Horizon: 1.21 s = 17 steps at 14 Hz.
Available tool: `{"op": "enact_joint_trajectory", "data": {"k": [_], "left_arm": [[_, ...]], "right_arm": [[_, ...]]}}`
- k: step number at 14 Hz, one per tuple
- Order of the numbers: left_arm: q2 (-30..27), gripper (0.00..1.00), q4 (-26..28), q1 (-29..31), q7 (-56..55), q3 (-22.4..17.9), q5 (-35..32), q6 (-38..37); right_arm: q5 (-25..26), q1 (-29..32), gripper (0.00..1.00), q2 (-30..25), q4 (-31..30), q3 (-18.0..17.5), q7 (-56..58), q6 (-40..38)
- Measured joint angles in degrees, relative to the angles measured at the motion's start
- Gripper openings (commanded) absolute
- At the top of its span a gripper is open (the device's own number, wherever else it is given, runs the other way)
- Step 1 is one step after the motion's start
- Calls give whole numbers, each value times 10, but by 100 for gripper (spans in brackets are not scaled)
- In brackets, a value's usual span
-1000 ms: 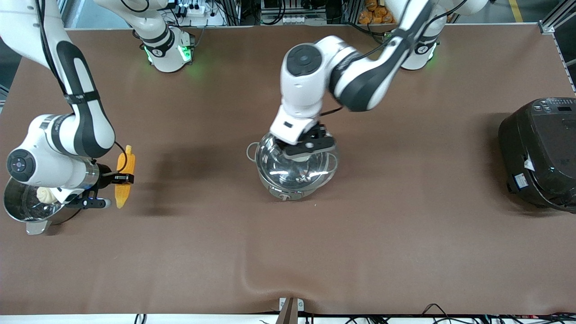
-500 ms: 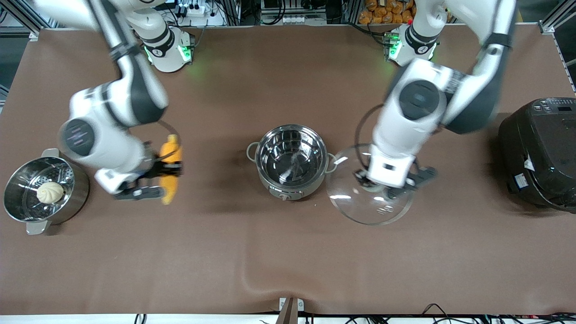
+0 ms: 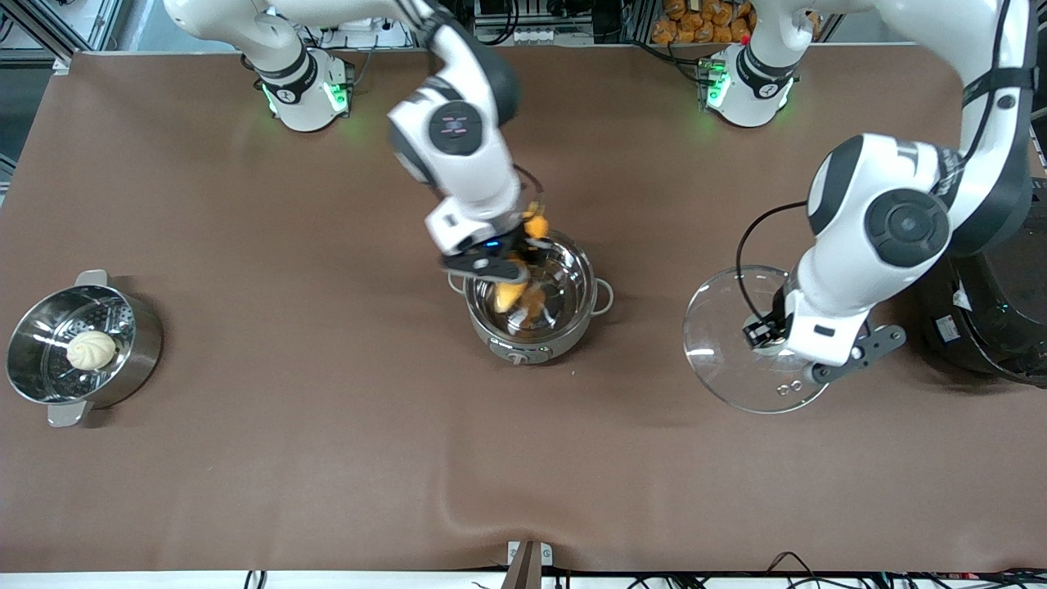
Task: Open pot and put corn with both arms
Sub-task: 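Lift the lid aside with the left gripper while the right gripper carries corn, then set the lid on the table with the left gripper while the right gripper drops corn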
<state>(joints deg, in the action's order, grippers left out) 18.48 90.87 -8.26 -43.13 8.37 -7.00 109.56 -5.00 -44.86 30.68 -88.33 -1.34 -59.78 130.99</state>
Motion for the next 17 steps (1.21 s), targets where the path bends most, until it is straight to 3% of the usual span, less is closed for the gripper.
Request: {"op": "enact_joint_trajectory", "data": {"k": [2,3,4,5,9,11,14,15,16,17], "left_arm": [[-43,0,65,16,22,0,9,29],[-58,0,93,24,31,1,11,38],[-65,0,117,32,39,0,11,48],[-67,0,139,38,47,1,12,66],[-40,0,222,56,69,0,12,179],[-2,0,232,55,70,3,12,218],[47,0,232,50,70,6,12,250],[56,45,232,49,70,7,12,256],[62,99,231,49,70,8,12,258],[64,100,231,49,70,8,12,258]], "right_arm": [[1,-10,43,52,41,2,-21,18],[2,-9,48,70,58,6,-21,19],[3,-6,77,81,68,11,-19,18],[4,-3,100,86,75,15,-14,15],[4,11,100,86,88,18,2,-19],[9,12,100,81,91,19,15,-73],[25,42,100,29,84,30,56,-185],[38,65,100,3,71,32,73,-200],[47,94,100,-24,55,33,101,-206],[51,128,100,-48,40,34,141,-210]]}}
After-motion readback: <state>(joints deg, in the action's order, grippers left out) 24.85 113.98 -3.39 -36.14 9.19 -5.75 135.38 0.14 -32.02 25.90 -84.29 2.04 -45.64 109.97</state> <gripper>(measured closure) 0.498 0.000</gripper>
